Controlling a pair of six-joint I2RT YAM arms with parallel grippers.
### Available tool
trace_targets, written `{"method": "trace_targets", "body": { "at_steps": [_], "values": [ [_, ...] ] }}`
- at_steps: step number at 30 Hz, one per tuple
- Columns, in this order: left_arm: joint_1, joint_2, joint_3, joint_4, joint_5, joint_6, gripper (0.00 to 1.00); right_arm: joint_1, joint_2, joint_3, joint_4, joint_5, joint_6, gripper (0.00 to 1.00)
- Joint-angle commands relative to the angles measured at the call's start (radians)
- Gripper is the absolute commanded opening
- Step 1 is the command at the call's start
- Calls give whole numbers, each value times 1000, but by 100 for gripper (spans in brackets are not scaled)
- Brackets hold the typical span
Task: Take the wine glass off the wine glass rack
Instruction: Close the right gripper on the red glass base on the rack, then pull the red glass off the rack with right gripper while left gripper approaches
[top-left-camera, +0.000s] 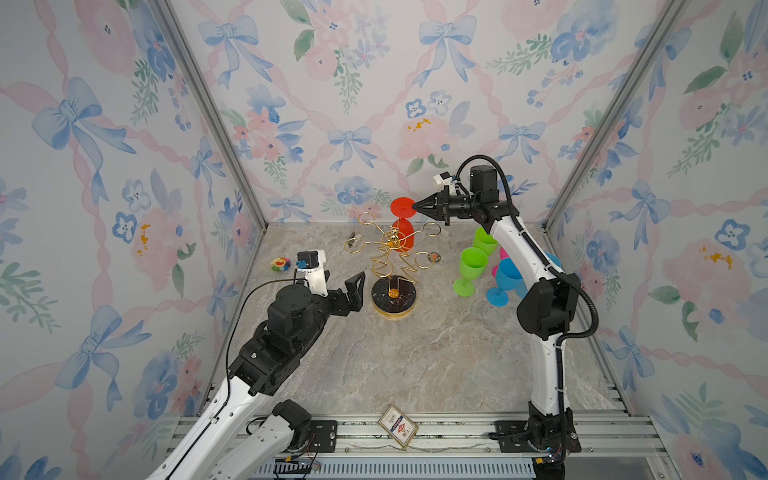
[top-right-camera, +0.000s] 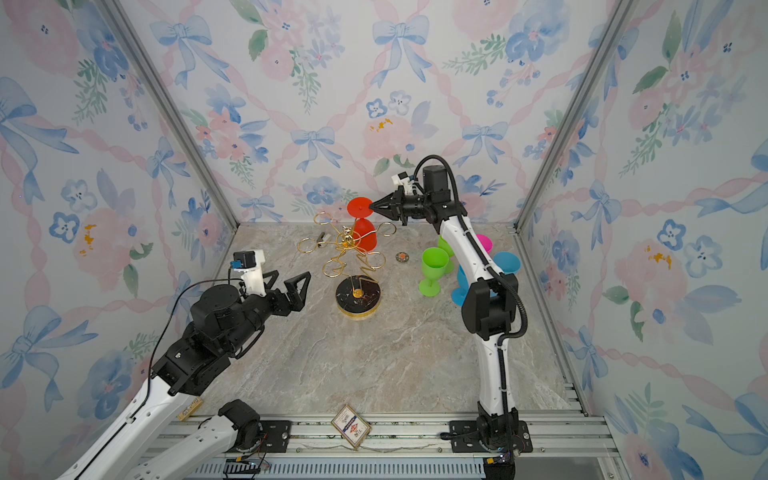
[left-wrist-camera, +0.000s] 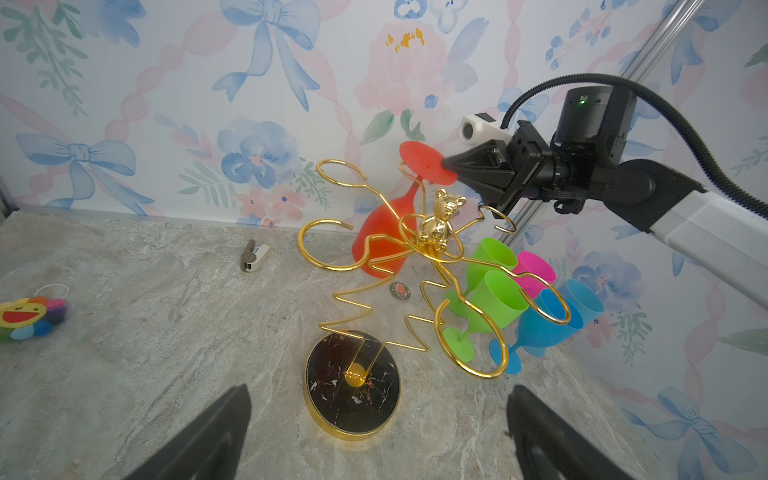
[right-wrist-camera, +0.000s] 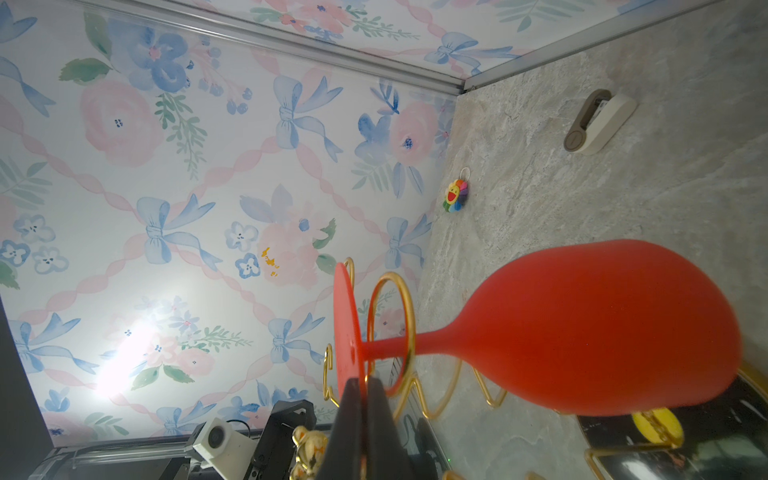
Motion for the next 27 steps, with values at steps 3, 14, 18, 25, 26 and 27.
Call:
{"method": "trace_targets", "body": {
  "at_steps": [3, 14, 18, 25, 26, 27],
  "values": [
    [9, -13, -11, -2, 13, -4, 98, 2, -72, -15, -19, -23, -32, 0],
    [10, -23, -13, -2, 18, -11, 98, 13, -99, -44, -42, -28, -43, 0],
    [10, -28, -17, -2, 20, -12, 98, 21, -97, -47, -54, -27, -51, 0],
    [10, -53, -29, -4, 17, -11, 98, 31, -86, -35, -79, -23, -59, 0],
    [10, -56, -29, -4, 16, -12, 98, 32, -85, -35, -85, -23, -63, 0],
    [10, -58, -31, -4, 18, -12, 98, 32, -86, -35, -93, -23, -69, 0]
  ]
}}
